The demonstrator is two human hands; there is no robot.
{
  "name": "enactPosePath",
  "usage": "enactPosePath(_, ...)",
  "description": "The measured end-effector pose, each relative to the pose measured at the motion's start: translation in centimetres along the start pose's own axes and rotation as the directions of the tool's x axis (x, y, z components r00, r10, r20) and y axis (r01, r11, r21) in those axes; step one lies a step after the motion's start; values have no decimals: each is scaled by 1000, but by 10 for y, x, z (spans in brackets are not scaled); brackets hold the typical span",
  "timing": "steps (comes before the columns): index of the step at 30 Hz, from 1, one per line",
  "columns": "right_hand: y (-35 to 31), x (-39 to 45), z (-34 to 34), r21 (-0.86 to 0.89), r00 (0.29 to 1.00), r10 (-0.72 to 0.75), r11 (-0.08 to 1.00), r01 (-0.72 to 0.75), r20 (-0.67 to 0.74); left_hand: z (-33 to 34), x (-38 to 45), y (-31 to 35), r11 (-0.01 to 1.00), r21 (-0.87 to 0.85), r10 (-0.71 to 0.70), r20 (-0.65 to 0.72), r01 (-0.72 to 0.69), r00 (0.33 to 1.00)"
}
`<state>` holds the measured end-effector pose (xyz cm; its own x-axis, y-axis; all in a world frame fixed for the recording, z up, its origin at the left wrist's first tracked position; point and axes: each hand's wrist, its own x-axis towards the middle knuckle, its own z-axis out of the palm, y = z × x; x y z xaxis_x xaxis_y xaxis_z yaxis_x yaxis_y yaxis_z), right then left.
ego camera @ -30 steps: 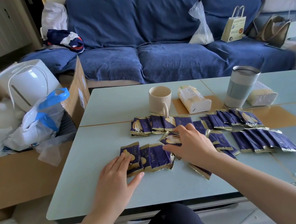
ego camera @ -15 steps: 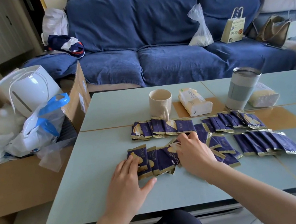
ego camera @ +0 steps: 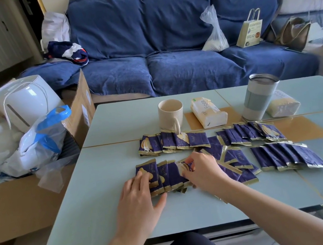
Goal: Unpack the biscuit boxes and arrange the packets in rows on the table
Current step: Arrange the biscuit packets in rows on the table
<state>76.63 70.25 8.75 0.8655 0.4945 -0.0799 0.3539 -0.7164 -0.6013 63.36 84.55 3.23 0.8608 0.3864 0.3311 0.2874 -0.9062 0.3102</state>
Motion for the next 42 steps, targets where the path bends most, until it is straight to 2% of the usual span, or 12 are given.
enactPosePath(4,-5,-1,4,84,999,-29,996,26,33,1,3,-2,999,-43,-8,35,10,999)
enactPosePath(6,-3,-1,4,57,997,-80,995,80,6,0,4,-4,998,-51,-25,40,27,999)
enactPosePath(11,12,-3,0,22,971,-236,972,235,36,2,6,-9,995,-90,-39,74,45,996)
enactPosePath(17,25,-4,10,-45,954,-291,955,294,72,6,5,-9,991,-117,-49,96,60,994)
enactPosePath(20,28,-6,14,-127,947,-306,940,317,98,6,4,-12,991,-127,-30,74,39,997)
enactPosePath(24,30,-13,13,-317,924,-381,873,370,27,9,5,-13,993,-113,-21,77,30,997)
enactPosePath(27,34,-23,13,-442,918,-395,829,343,-27,10,4,-13,995,-101,-18,77,26,997)
enactPosePath(31,37,-25,11,-486,923,-377,823,295,-78,9,5,-11,996,-90,-5,82,12,997)
enactPosePath(36,40,-26,11,-527,914,-404,784,330,-29,5,7,-7,998,-63,-13,115,20,993)
enactPosePath(39,41,-26,12,-527,908,-418,775,349,-13,0,16,0,996,-67,75,124,-67,989)
enactPosePath(42,41,-28,13,-522,903,-430,767,373,14,1,31,7,983,-16,181,211,-181,961)
